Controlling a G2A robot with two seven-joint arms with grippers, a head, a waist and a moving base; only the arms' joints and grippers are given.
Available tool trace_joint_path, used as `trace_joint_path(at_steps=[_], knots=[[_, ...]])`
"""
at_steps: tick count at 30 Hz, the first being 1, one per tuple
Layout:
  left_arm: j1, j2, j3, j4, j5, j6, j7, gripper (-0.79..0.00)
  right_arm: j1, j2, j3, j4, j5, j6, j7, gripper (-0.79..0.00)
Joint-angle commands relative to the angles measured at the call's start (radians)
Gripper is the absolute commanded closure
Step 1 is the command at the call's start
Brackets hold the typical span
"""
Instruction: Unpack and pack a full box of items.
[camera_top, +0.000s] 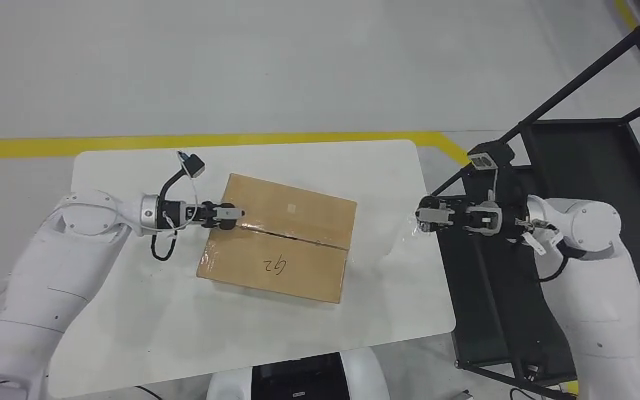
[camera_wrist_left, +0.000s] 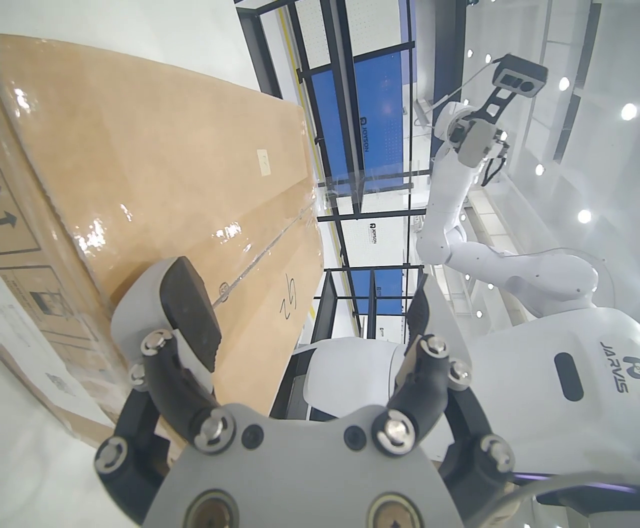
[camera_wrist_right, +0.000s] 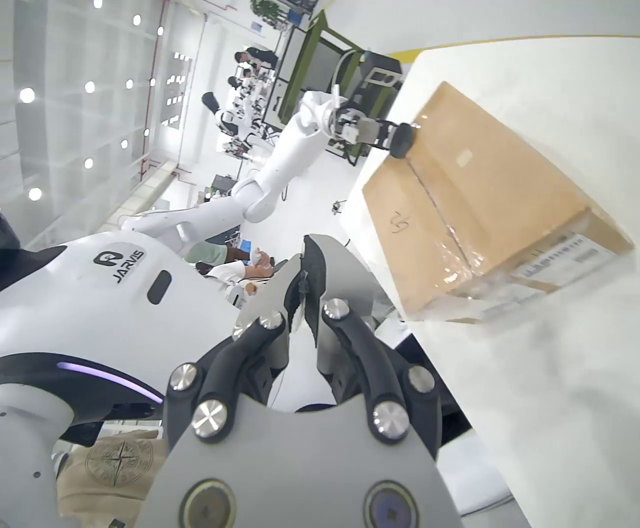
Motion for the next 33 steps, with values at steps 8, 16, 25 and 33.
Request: trace_joint_path(at_steps=[8,16,25,33], knots=[[0.002,-0.007,-0.001,0.003,0.004,-0.005,-0.007,-0.785,0.169,-0.027,-0.256,-0.013,-0.007,-0.002,-0.113,0.0],[0.011,-0.008,-0.013,0.006,-0.003,-0.014,-0.02,-0.785,0.293,-0.068,-0.481,0.043,-0.002,-0.019,-0.23,0.0],[0.01,-0.015,-0.015,0.01,-0.015,-0.019,-0.033,-0.785,0.401,-0.112,-0.651,0.108,-0.077,-0.035,-0.347,0.0],[0.01,-0.018,-0.024,0.012,-0.02,-0.018,-0.043,-0.785,0.428,-0.142,-0.756,0.162,-0.162,-0.021,-0.437,0.0]])
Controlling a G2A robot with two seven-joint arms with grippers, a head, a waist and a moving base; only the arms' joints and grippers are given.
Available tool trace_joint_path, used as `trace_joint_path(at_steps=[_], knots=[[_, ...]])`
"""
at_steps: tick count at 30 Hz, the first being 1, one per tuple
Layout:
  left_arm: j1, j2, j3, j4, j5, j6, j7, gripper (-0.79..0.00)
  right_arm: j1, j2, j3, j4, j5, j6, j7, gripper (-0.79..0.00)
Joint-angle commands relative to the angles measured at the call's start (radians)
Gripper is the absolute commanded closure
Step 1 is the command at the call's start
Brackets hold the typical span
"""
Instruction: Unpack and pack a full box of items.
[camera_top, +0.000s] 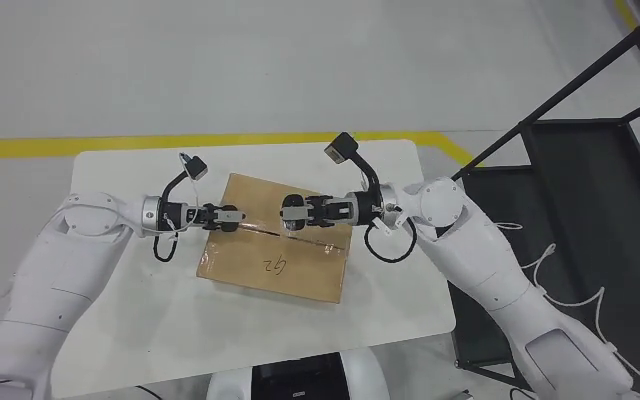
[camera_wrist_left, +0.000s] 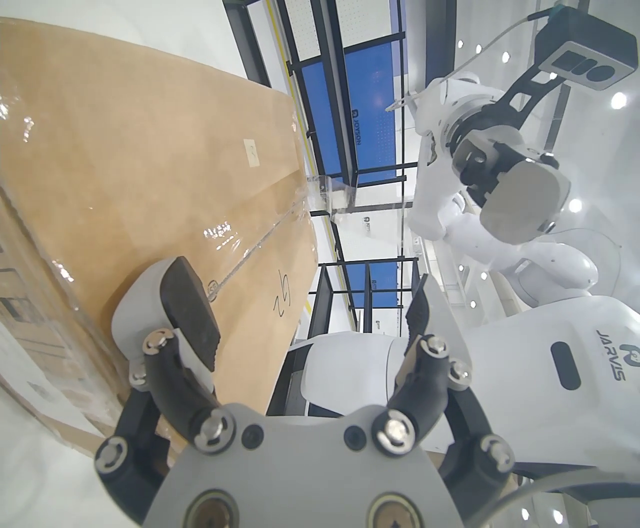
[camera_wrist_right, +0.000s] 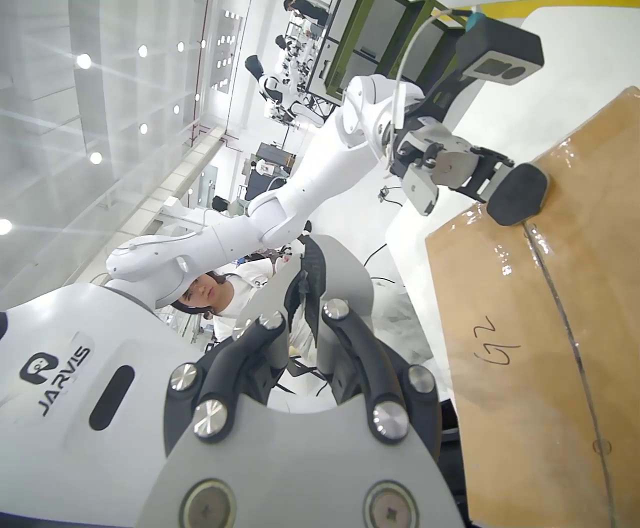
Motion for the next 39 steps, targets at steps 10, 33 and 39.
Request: trace_joint_path(at_steps=[10,33,39], knots=[[0.002,-0.004,-0.009,-0.002,-0.002,0.006,-0.009,-0.785,0.029,-0.036,-0.081,0.065,-0.039,-0.008,-0.09,0.0],[0.051,0.022,-0.133,-0.062,-0.042,0.004,-0.022,-0.785,0.076,-0.1,-0.203,0.178,-0.228,0.03,-0.213,0.0],[0.108,0.049,-0.226,-0.1,-0.017,0.022,0.012,-0.785,0.094,-0.124,-0.236,0.234,-0.233,0.042,-0.24,0.0]])
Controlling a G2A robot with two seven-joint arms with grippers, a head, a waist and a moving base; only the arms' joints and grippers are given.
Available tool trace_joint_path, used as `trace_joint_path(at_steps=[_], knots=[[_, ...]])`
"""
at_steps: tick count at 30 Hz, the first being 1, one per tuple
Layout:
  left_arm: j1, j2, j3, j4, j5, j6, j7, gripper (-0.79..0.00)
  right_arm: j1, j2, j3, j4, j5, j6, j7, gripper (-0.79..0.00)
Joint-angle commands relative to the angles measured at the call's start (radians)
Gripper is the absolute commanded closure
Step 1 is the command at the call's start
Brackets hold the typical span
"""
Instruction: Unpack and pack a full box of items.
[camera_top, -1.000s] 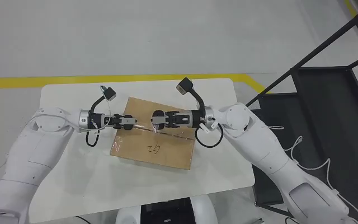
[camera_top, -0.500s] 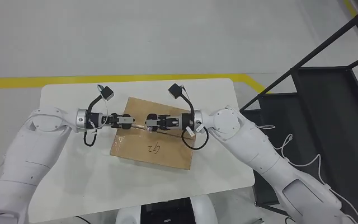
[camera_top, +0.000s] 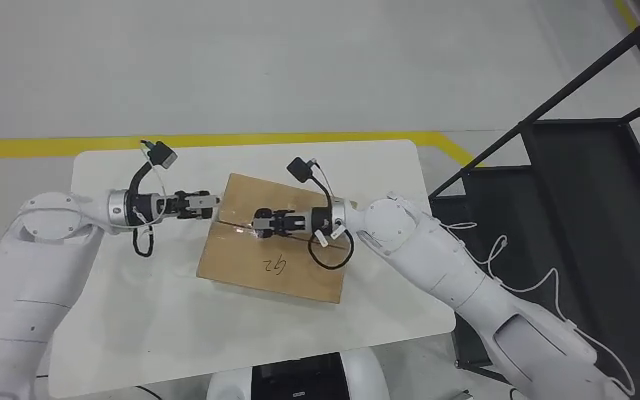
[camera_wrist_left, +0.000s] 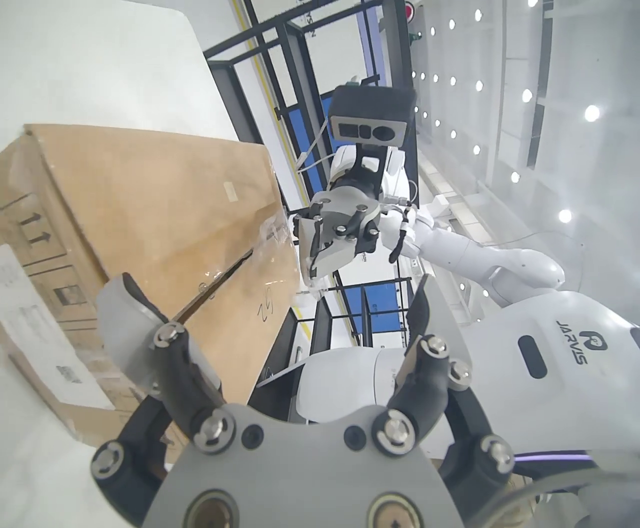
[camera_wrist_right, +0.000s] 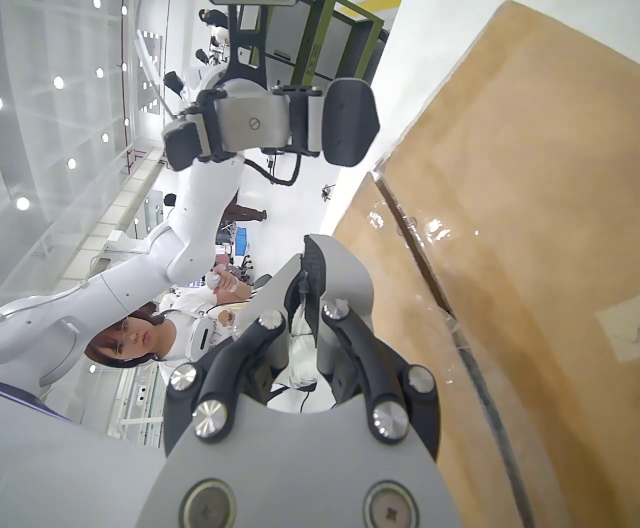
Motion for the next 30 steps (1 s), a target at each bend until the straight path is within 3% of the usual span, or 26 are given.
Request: trace_joint_path(at_steps=[1,11,12,13,14,30], knots=[[0.02,0.007,-0.023,-0.015,0.007,0.008,0.005,-0.785,0.006,-0.007,-0.009,0.016,-0.003,0.003,-0.006,0.0],[0.103,0.029,-0.103,-0.1,0.021,0.037,0.02,-0.785,0.054,-0.056,-0.073,0.091,-0.02,0.04,-0.038,0.0],[0.11,0.031,-0.109,-0.105,0.023,0.04,0.021,-0.785,0.059,-0.061,-0.079,0.099,-0.021,0.043,-0.04,-0.151],[0.115,0.033,-0.115,-0.11,0.024,0.043,0.022,-0.785,0.063,-0.067,-0.084,0.107,-0.021,0.046,-0.042,-0.354],[0.121,0.034,-0.121,-0.116,0.024,0.045,0.022,-0.785,0.067,-0.072,-0.089,0.115,-0.02,0.05,-0.042,-0.76],[0.147,0.041,-0.153,-0.14,0.027,0.053,0.018,-0.785,0.124,-0.111,-0.083,0.152,-0.073,0.052,-0.045,-0.785]])
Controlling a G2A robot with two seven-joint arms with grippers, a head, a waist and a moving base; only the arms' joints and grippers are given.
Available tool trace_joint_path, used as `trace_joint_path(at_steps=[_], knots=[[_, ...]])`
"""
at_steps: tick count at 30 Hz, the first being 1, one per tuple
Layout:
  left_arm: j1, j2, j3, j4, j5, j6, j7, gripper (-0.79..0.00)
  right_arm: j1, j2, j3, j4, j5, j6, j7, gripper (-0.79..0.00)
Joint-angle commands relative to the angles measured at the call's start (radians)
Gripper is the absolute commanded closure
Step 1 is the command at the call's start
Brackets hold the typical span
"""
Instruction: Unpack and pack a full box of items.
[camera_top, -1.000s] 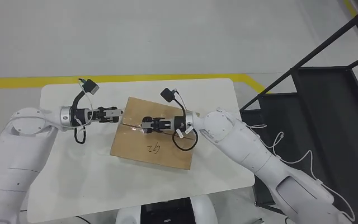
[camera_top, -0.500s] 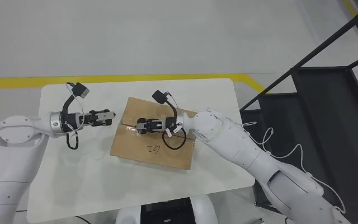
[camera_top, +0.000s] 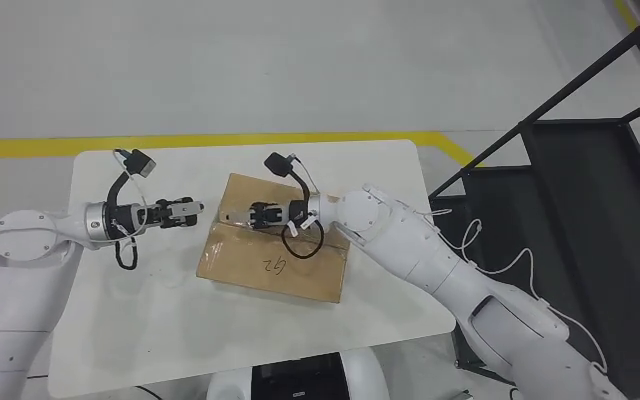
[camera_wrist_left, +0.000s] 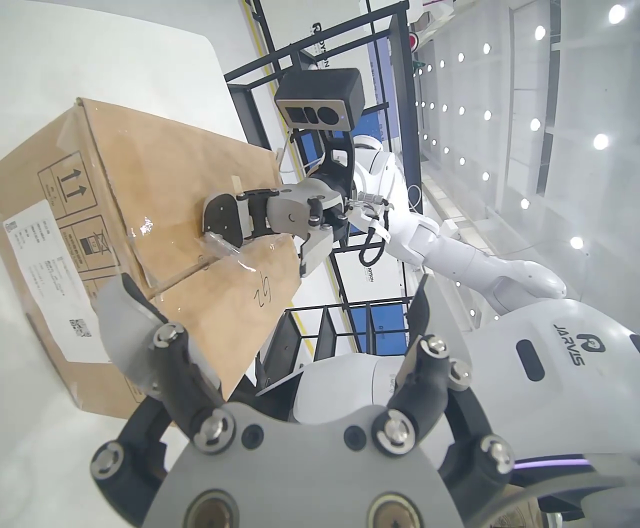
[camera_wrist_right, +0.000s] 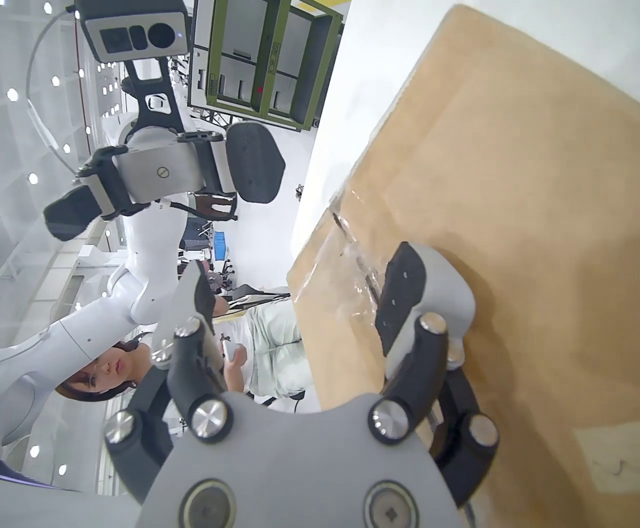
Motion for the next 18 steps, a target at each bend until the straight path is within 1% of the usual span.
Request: trace_joint_path(at_steps=[1,10,13,18], knots=[[0.0,0.001,-0.004,0.003,-0.002,-0.001,-0.005,-0.785,0.005,0.0,0.009,-0.01,-0.008,-0.003,0.006,-0.785],[0.016,0.006,-0.027,0.002,-0.02,-0.015,-0.036,-0.785,0.017,0.003,0.059,-0.07,-0.016,-0.024,0.06,-0.785],[0.012,0.005,-0.021,-0.008,-0.016,-0.01,-0.021,-0.785,0.001,0.014,0.08,-0.108,-0.049,-0.001,0.093,-0.785],[0.004,-0.003,0.013,-0.024,-0.01,-0.004,-0.002,-0.785,-0.057,0.041,0.126,-0.185,-0.108,0.077,0.147,-0.785]])
